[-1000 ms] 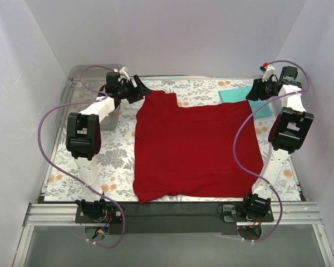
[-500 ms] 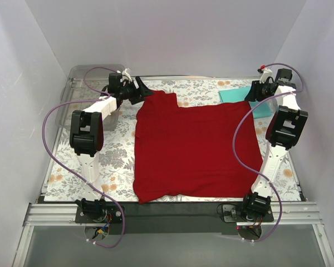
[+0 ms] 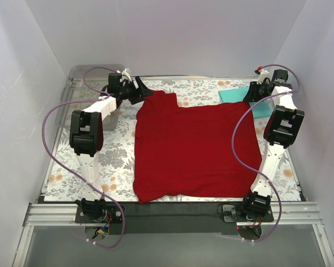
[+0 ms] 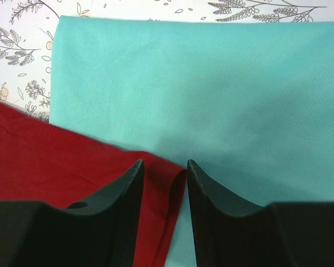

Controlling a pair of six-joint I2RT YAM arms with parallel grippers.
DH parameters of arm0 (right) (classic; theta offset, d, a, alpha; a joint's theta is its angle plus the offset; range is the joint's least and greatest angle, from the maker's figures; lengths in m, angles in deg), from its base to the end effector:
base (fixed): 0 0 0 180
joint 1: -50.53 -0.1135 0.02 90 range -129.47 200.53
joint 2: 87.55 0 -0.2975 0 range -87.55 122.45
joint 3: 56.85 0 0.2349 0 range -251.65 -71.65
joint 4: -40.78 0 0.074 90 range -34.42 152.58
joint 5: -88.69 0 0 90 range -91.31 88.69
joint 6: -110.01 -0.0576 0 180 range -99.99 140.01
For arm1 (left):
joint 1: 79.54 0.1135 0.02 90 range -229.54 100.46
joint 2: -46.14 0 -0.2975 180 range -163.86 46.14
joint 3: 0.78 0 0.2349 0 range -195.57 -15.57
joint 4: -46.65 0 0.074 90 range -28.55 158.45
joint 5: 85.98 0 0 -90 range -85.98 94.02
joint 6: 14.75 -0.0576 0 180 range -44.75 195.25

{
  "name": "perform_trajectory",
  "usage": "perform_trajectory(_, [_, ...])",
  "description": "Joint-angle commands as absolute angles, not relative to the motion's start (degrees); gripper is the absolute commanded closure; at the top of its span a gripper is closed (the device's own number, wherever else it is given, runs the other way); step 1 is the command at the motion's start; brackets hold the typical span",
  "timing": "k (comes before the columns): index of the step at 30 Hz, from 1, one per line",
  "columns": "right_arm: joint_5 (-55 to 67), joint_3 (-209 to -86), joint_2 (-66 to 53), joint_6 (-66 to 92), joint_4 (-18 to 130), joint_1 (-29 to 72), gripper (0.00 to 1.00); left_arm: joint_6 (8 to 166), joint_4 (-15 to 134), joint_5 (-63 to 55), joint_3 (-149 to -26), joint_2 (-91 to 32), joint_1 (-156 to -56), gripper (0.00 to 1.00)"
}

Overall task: Fold and stack the t-shirts
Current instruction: Flatten the tshirt out

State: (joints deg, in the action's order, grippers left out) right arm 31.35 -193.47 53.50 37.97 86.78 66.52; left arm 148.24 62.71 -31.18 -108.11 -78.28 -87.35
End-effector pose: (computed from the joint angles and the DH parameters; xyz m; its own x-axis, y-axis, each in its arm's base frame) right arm 0.5503 -0.1254 0.1880 -0.6745 -0.0768 -0.7343 -0.3222 0.9254 0.1993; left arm 0.5048 -0.1027 0.2237 -0.7219 -0.6897 0.0565 -0.3457 0.2887 -0.8928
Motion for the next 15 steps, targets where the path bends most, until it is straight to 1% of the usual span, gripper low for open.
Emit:
perform_trajectory(1, [30.94,-196.19,53.95,37.41,85.29,66.44,0.64,147.23,62.24,-32.19,-108.91,-77.35,-86.92,0.34])
perform_trajectory(7, [30.77,-196.11,53.87,37.15,85.29,66.44,0.72,147.05,62.41,-32.19,-109.44,-77.96,-86.83,0.34])
perform_trajectory(15, [28.84,-195.93,54.31,36.98,85.29,66.44,0.72,146.7,63.29,-32.19,-111.37,-79.72,-86.83,0.34])
